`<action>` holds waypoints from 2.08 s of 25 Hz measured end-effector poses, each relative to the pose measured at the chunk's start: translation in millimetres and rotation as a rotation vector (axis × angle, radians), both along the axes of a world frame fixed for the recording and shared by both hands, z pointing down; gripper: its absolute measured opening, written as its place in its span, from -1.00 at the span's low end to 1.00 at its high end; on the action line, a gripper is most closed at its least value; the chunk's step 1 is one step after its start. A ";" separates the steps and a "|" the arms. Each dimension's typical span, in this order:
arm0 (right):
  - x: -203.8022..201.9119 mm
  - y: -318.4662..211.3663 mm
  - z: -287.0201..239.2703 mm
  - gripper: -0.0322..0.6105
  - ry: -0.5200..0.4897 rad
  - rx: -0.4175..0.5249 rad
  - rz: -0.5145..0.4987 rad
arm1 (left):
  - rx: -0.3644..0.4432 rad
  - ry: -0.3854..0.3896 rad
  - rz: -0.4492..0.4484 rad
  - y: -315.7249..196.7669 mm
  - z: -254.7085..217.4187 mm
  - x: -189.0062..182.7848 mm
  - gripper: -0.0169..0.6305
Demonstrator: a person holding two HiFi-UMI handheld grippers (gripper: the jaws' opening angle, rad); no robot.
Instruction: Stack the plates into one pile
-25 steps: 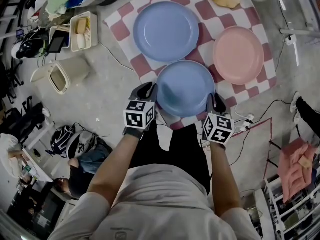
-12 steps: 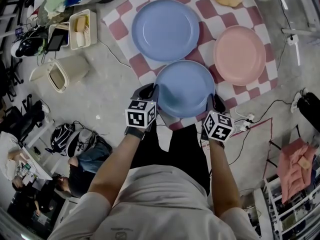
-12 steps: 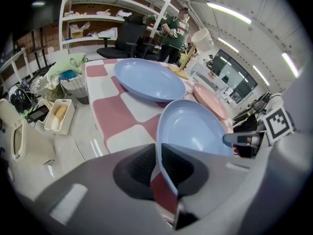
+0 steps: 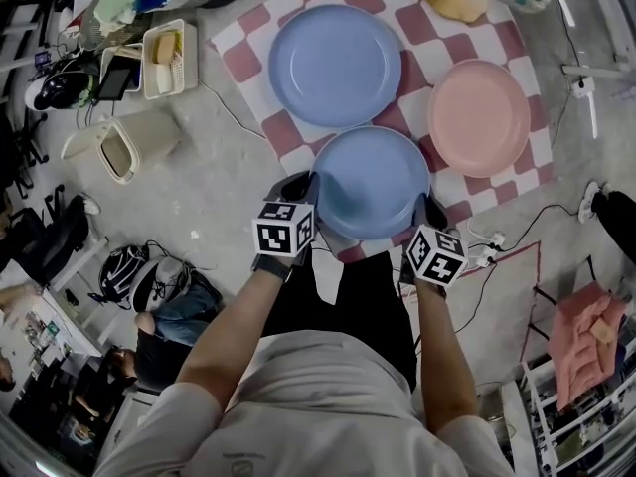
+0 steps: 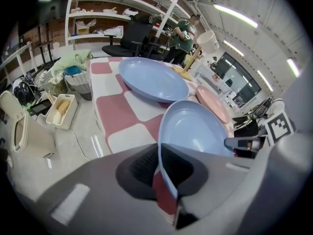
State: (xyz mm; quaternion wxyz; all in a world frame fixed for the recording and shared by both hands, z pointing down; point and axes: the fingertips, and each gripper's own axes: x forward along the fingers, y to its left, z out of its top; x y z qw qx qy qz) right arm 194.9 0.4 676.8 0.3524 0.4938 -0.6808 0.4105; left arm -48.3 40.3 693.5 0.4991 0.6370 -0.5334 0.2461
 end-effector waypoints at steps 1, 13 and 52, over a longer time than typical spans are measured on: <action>0.3 0.0 -2.2 -0.80 0.001 0.001 -0.002 | 0.000 0.001 -0.002 0.3 -2.0 0.3 -0.88; -14.1 -19.5 -36.3 -0.80 0.000 0.045 -0.038 | 0.043 0.000 -0.043 -13.8 -34.2 -13.3 -0.88; -147.7 -210.8 -24.2 -0.79 -0.102 0.132 -0.155 | 0.109 -0.016 -0.310 -193.8 -32.6 -143.0 -0.88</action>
